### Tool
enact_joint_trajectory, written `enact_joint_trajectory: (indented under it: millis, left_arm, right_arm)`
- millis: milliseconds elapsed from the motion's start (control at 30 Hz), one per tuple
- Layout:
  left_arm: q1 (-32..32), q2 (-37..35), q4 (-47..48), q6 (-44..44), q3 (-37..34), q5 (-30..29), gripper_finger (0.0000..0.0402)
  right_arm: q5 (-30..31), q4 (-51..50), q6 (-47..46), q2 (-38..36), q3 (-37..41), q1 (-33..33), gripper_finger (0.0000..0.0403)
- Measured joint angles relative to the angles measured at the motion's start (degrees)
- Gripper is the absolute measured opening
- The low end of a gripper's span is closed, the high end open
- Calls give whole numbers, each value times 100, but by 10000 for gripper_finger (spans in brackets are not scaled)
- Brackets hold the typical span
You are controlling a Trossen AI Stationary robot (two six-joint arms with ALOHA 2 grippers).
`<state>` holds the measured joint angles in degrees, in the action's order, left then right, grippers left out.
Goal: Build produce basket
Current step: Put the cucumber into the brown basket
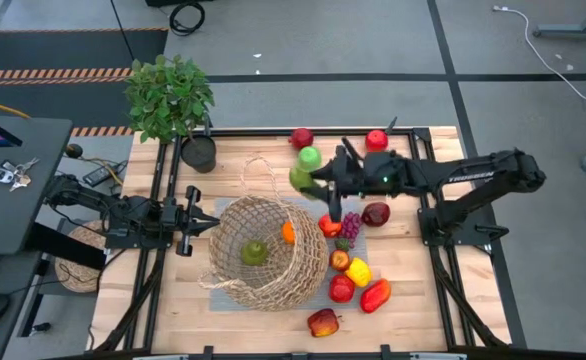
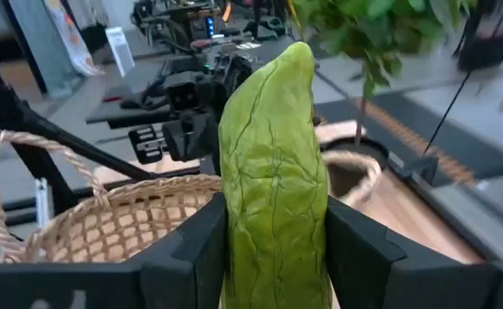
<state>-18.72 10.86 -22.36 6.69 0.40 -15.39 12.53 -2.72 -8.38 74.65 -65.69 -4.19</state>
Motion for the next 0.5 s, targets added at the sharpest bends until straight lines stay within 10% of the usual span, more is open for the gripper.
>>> enact_joint_trajectory:
  millis: [500]
  left_arm:
    - [2,-1,1,1,2,1,28]
  right_arm:
    - [1167,-1580,1952,2153,-2969,-1232,172]
